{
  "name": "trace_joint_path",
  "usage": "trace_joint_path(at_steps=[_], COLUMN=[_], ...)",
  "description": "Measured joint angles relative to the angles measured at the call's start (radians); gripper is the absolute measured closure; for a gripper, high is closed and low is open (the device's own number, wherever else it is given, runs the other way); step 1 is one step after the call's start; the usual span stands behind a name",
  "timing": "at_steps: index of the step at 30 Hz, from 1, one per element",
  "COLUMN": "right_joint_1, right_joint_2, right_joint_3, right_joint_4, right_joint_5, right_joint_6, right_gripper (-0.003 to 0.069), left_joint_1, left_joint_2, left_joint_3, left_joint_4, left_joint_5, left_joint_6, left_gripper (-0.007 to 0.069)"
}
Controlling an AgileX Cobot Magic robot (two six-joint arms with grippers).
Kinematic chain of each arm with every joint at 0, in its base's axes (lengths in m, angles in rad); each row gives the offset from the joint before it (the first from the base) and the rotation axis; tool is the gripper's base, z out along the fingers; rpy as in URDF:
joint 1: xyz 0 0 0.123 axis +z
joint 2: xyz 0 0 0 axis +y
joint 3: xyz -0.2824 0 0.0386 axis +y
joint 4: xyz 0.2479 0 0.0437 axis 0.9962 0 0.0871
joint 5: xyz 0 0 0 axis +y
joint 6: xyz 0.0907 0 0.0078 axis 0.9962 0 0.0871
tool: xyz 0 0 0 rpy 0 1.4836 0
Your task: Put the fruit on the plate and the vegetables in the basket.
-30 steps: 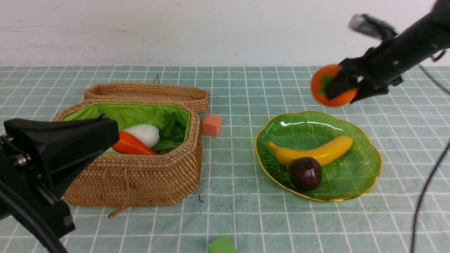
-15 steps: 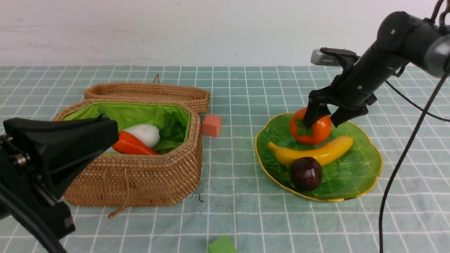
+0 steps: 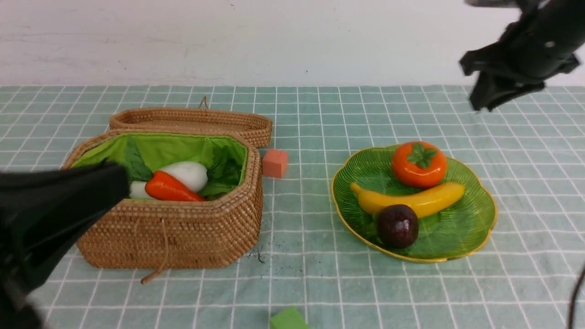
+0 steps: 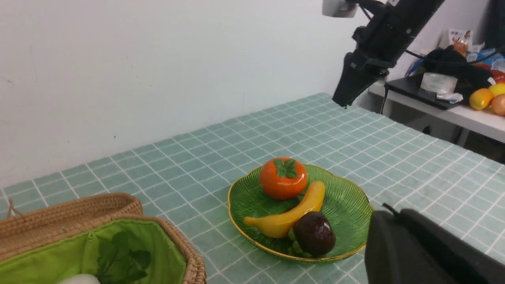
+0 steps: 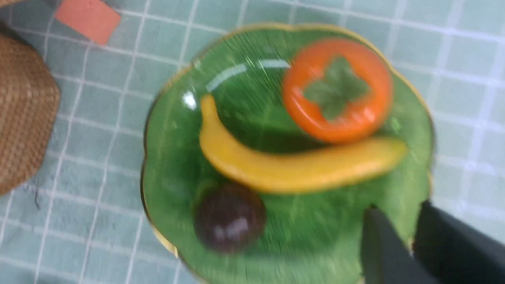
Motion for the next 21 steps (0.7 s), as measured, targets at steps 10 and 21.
trace_joint_path(at_steps=[10,21], right_joint_1=[0.000,0.000], right_joint_2=[-0.509,-1.053], right_joint_3=[0.599,0.991], right_joint_4=[-0.032,-0.044], right_joint_5=[0.012,-0.062], right_joint_6=[0.157,0.209], right_gripper=[0.0670,0.0657], left_joint_1=[0.000,0.000], left_joint_2=[-0.333,-0.363], left_joint_3=[0.306,0.389], left_joint_4=[-0.092,-0.109], left_joint_5=[-0.125,-0.132], left_joint_6=[-0.034,-0.034], left_gripper=[0.0638,0.0638])
